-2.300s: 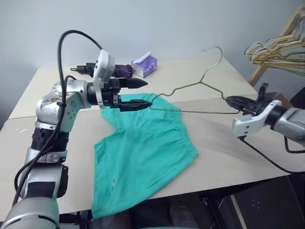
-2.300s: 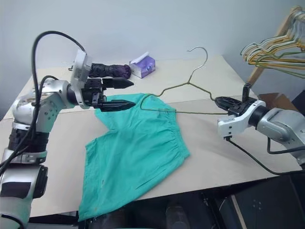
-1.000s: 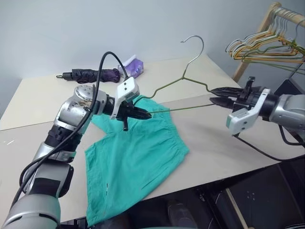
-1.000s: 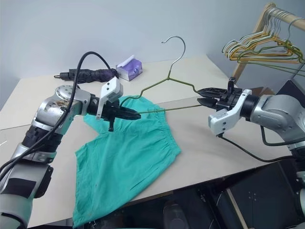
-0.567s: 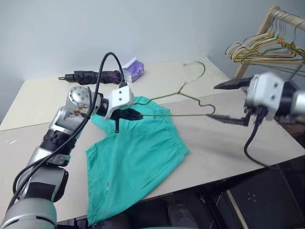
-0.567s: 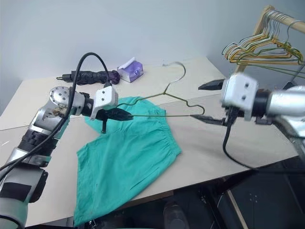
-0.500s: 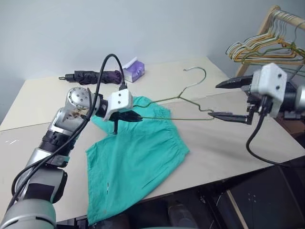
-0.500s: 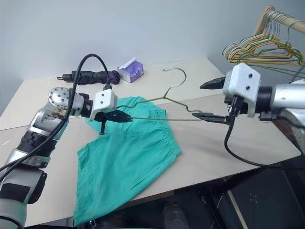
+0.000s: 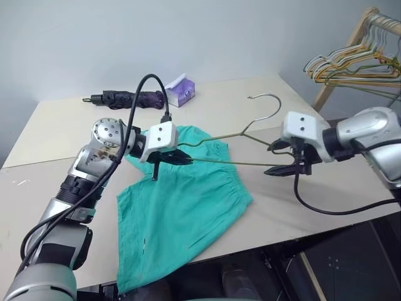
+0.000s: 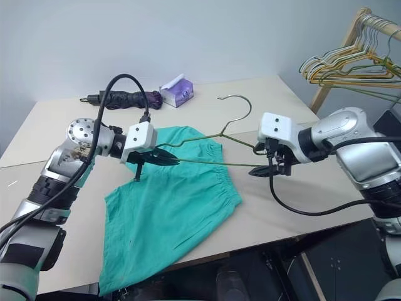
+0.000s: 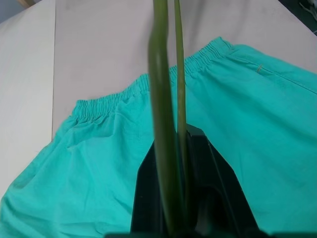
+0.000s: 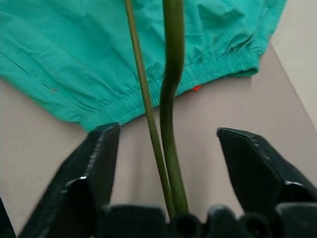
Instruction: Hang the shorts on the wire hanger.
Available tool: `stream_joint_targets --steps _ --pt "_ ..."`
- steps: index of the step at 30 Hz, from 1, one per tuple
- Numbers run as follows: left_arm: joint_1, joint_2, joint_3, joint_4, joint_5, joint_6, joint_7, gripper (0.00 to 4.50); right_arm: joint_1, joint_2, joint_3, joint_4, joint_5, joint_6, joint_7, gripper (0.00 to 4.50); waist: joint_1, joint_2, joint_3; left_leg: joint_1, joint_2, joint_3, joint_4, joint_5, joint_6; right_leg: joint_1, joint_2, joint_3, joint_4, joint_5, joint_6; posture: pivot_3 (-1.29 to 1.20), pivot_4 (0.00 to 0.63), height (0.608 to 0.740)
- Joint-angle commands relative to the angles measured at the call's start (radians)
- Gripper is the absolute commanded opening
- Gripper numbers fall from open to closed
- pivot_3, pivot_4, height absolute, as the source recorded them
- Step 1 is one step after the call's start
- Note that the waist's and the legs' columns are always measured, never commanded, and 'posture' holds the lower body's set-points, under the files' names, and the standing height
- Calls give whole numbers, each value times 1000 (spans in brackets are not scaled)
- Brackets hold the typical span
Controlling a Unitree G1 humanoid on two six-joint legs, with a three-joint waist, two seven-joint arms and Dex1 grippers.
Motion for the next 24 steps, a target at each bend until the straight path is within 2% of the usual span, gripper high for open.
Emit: stream_joint_targets --steps 1,7,14,20,21,24 --pt "-4 8 36 -31 -19 3 -3 0 -34 12 -30 3 -27 4 34 2141 0 0 0 0 0 0 0 0 0 0 0 0 0 0 0 -133 0 740" --pt "14 16 49 -57 -32 36 -13 0 -16 22 -72 -6 -18 16 69 100 0 0 0 0 0 0 0 0 0 0 0 0 1 0 0 -122 0 740" --pt "16 6 68 -23 -55 6 -51 0 21 19 -117 -31 -4 18 93 43 1 0 0 0 0 -1 1 0 0 0 0 0 1 0 0 -129 0 740" --pt "-4 35 104 80 -86 25 -113 1613 97 -12 -181 -78 32 40 108 0 -1 0 0 0 0 -1 1 0 0 0 0 0 1 0 0 -150 0 740" --pt "-6 44 117 110 -89 19 -115 2006 121 -19 -199 -94 47 57 105 0 -1 0 0 0 0 -1 1 0 0 0 0 -1 1 0 0 -152 0 740" --pt "-19 58 161 182 -96 24 -81 2818 206 -32 -266 -144 100 156 65 0 -3 0 0 0 0 -1 1 0 0 0 0 -1 1 0 0 -153 6 740"
